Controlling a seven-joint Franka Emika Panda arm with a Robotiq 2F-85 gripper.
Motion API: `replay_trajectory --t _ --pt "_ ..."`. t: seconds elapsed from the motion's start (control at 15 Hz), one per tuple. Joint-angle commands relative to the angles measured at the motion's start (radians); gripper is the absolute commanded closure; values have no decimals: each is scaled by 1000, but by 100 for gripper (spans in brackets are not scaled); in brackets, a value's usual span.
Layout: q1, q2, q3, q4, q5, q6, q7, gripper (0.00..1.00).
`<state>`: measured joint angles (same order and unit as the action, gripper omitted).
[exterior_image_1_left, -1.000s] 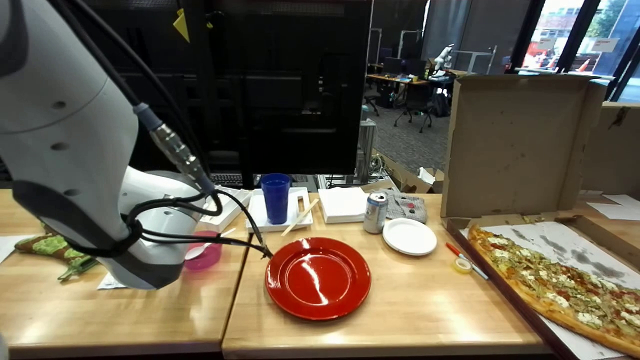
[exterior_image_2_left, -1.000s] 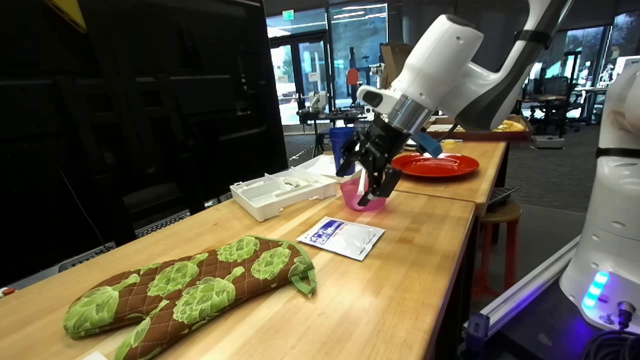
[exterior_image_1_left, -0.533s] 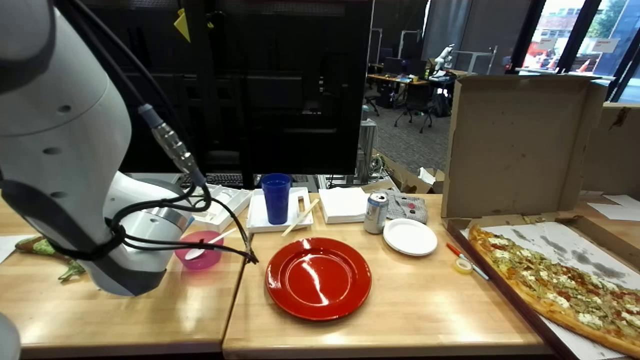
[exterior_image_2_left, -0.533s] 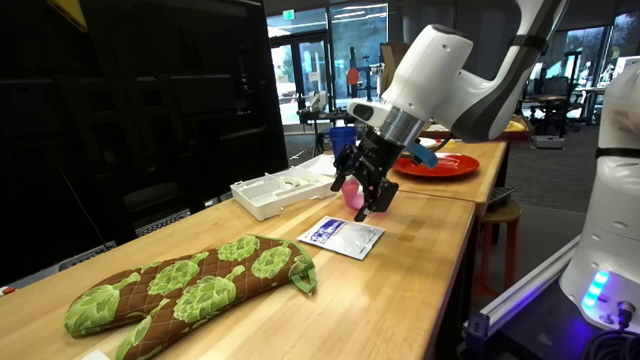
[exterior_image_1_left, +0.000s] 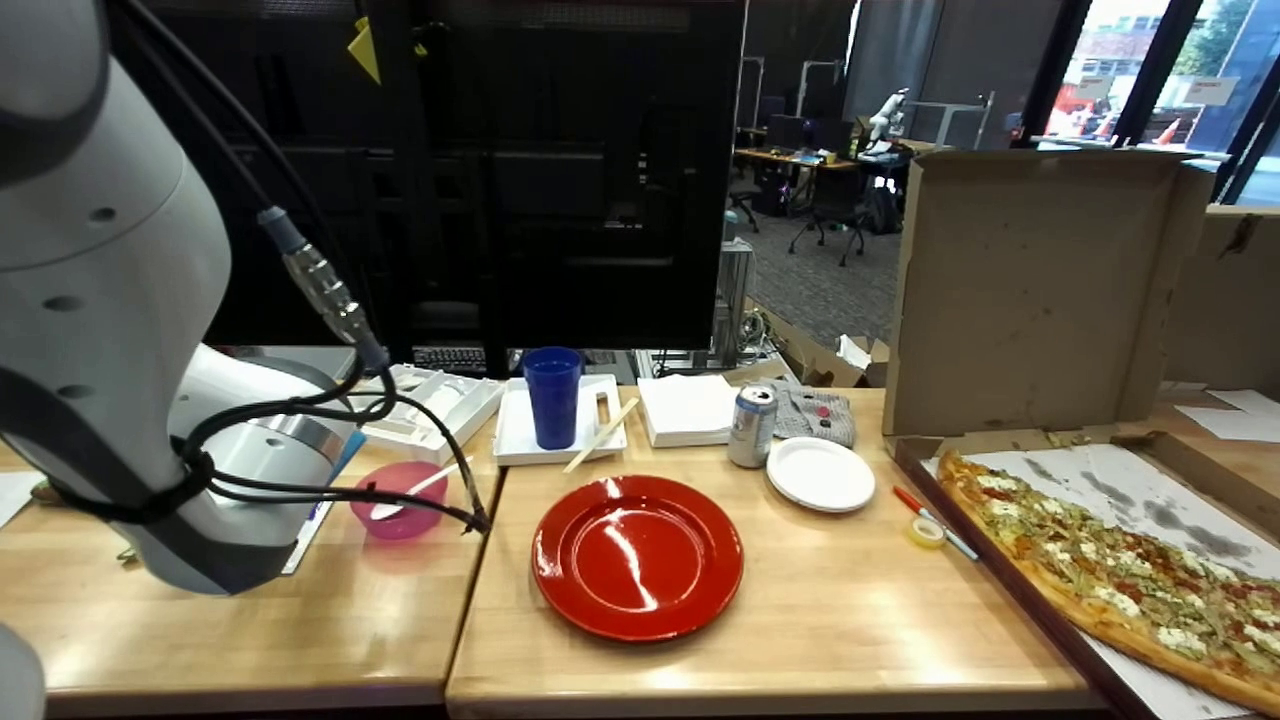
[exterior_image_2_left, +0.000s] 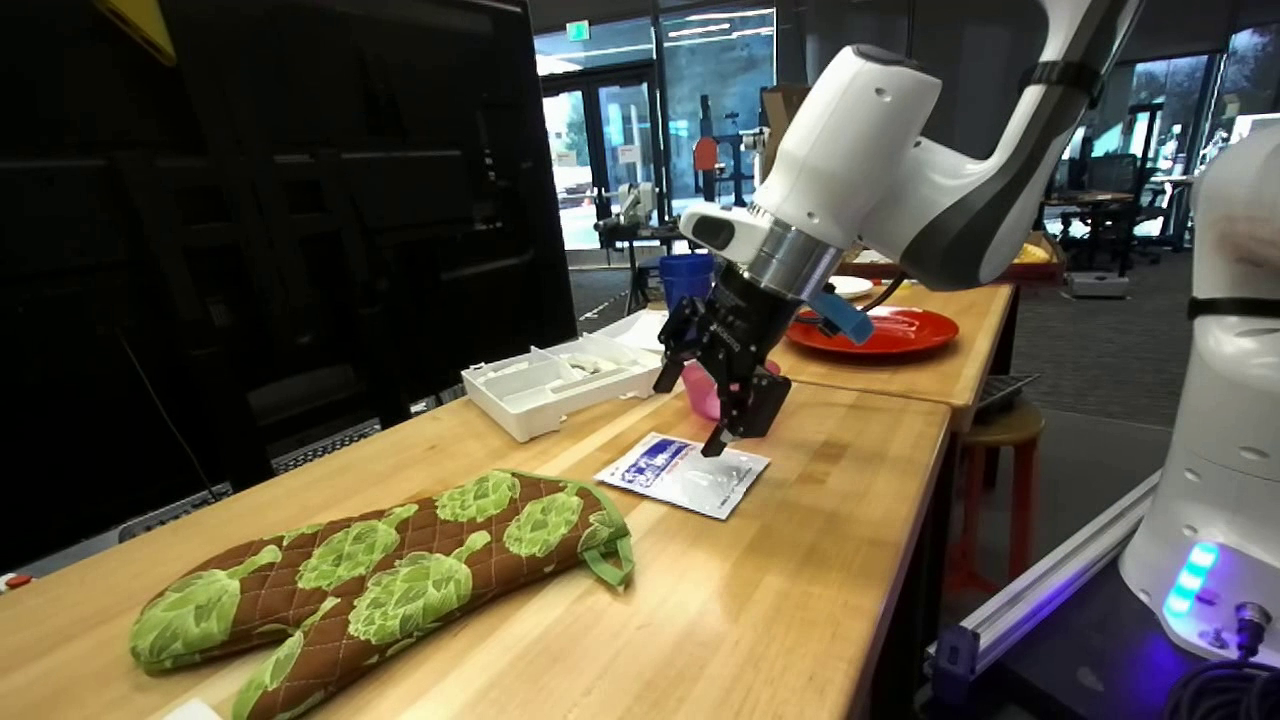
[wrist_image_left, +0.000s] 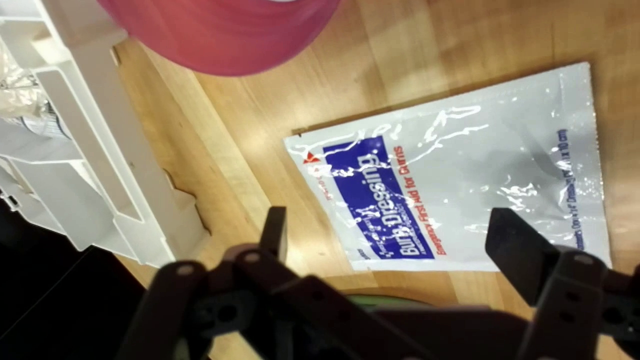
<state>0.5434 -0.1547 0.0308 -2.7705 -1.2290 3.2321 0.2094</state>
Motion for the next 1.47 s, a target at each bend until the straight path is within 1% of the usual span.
replay_trajectory --t 0.0,0.33,0.53,0.73,0.93,1.0,1.07,1.4 --pt "0 2 0 0 0 0 0 0" --pt "-5 5 -1 0 0 1 0 0" --pt "-12 42 -21 -2 -21 120 -21 0" --pt "-6 74 -28 -3 -45 216 -38 0" --pt "3 114 -23 7 -100 265 -22 0" --pt "60 115 -30 26 -127 229 36 0" --pt "57 128 -22 31 -152 230 44 0" --pt "89 192 0 102 -266 225 122 0"
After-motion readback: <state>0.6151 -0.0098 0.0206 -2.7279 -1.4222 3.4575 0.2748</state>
